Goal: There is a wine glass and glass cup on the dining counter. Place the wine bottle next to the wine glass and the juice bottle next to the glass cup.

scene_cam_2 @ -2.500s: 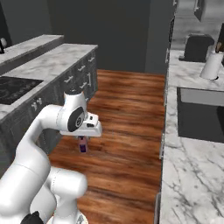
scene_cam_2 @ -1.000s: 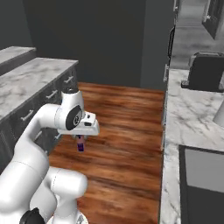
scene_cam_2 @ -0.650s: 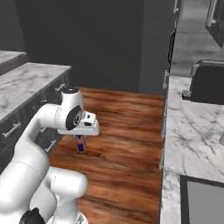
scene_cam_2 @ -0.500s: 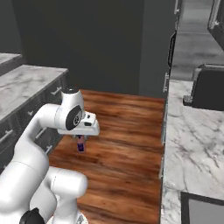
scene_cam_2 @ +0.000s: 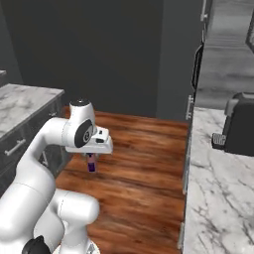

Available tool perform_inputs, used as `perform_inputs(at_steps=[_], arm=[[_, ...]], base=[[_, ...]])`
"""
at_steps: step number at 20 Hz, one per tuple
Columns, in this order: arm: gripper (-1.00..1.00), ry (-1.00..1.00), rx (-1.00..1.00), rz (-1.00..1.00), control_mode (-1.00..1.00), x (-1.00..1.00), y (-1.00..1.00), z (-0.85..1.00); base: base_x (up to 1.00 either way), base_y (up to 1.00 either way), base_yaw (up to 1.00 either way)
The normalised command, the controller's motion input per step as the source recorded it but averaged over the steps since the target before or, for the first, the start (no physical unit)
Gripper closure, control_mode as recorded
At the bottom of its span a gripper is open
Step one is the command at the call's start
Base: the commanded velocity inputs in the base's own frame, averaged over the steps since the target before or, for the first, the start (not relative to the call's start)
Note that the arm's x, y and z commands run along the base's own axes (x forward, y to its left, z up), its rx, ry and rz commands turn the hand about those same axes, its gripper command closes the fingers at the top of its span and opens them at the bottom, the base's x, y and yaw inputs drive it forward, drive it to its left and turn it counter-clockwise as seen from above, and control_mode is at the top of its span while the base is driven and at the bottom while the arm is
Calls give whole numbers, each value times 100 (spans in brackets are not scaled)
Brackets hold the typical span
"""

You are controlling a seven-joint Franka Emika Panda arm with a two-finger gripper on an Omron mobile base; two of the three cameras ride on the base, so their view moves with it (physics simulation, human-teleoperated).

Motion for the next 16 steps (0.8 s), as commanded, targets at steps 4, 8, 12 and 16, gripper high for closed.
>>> perform_inputs(at_steps=[4,8,12,16], arm=[[100,0,0,0,100,0,0,0],[100,0,0,0,100,0,0,0],[100,0,0,0,100,0,0,0],[100,0,0,0,100,0,0,0]], base=[[94,0,8],[94,0,13],[94,0,15],[94,0,15]])
